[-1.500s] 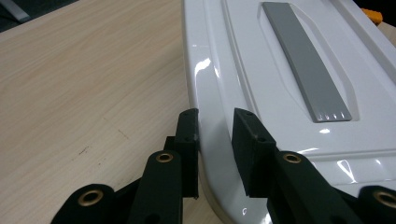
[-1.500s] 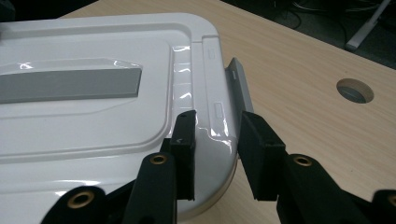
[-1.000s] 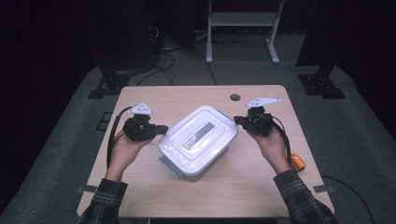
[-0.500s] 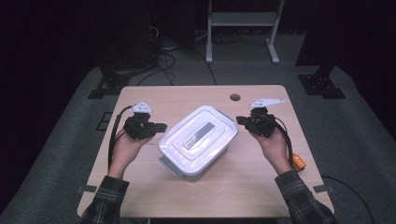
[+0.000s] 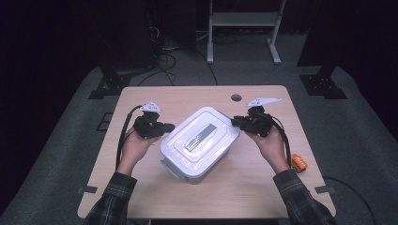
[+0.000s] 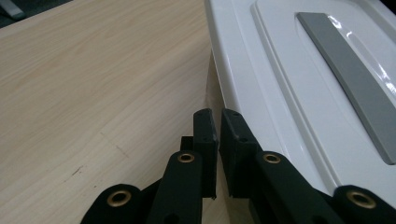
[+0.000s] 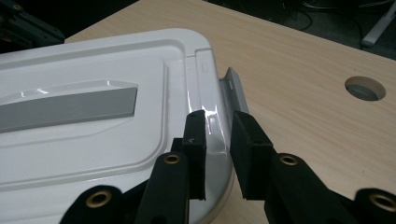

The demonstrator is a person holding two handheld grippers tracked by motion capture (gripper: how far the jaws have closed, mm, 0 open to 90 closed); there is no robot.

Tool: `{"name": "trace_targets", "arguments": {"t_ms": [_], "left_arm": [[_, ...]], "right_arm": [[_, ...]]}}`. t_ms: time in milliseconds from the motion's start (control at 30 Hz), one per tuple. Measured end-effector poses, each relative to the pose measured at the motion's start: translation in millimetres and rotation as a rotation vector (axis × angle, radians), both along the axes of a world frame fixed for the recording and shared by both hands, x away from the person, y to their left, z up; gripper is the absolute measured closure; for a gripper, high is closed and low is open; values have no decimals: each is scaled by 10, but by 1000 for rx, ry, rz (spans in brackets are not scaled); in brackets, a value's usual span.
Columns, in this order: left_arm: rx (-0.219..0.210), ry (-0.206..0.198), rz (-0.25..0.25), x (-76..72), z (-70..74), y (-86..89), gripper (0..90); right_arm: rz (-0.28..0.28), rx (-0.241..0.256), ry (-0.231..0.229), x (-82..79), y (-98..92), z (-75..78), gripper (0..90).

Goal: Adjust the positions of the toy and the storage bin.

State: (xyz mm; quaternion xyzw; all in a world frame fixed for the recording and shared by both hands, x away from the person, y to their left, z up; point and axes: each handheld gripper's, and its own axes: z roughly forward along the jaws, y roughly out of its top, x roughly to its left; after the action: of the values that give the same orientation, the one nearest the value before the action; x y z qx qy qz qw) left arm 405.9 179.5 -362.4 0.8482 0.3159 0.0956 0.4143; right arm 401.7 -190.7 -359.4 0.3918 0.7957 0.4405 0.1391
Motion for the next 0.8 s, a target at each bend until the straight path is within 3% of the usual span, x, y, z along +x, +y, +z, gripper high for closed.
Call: {"name": "trace_targets", "arguments": {"t_ms": [333,600,800], "left_arm": [[2,0,-28,-45,10,-98,825],[16,7,-60,-106,-11,-165,819],[1,11,-83,-173,-24,-210,819]], "right_arm": [[25,9,11,-204,-124,-6,752],[50,-28,-5,-394,-91,5,738],[50,-37,-3,-486,-141,10,738]]}}
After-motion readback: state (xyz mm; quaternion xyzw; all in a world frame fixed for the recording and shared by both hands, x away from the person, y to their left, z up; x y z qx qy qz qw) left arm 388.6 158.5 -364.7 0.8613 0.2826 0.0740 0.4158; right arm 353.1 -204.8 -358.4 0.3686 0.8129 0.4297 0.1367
